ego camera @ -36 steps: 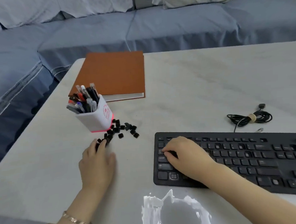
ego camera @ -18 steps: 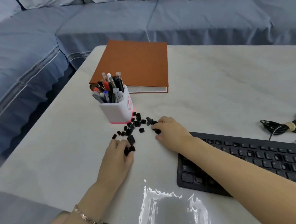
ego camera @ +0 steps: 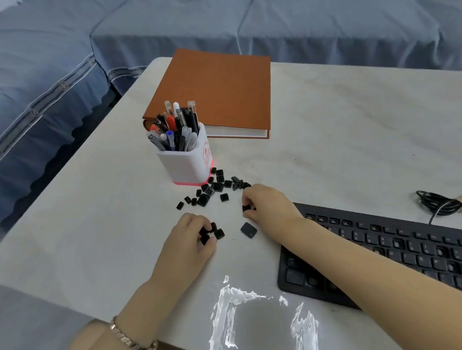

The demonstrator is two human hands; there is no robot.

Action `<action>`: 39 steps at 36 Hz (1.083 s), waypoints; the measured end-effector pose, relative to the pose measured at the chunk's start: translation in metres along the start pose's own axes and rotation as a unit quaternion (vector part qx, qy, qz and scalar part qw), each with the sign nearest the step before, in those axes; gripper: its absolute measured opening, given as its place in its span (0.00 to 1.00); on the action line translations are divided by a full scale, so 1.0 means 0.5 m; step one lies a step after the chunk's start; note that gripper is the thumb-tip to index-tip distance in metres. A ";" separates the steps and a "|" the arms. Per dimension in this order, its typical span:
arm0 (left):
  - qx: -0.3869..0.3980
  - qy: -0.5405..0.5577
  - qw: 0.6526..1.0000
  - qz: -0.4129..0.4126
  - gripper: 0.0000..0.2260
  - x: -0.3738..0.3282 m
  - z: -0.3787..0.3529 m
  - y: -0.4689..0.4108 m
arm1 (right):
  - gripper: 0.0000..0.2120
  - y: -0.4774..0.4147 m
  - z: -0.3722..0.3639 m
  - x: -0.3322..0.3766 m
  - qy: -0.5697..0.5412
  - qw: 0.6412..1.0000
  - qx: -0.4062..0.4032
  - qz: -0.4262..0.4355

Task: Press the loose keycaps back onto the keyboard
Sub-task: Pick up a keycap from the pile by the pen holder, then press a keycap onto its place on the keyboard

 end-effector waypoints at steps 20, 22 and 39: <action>-0.031 -0.028 0.994 0.097 0.03 -0.004 0.011 -0.006 | 0.07 0.100 -0.019 -0.053 -0.684 0.725 -0.003 -0.081; -0.037 -0.027 0.995 0.093 0.04 -0.002 0.012 -0.004 | 0.07 0.123 -0.023 -0.056 -0.733 0.675 0.011 -0.087; 0.112 0.568 0.783 0.228 0.05 -0.162 -0.103 0.026 | 0.06 0.260 -0.001 -0.146 -0.745 0.657 -0.051 -0.104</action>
Point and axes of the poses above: each hand's wrist, its own y-axis away from the middle knuckle, its own z-axis out of the back of the hand, x = y × z, the point moved 8 cm from there along -y, towards the middle knuckle, and after that the axes turned 9 degrees about x, right-handed, at the moved point
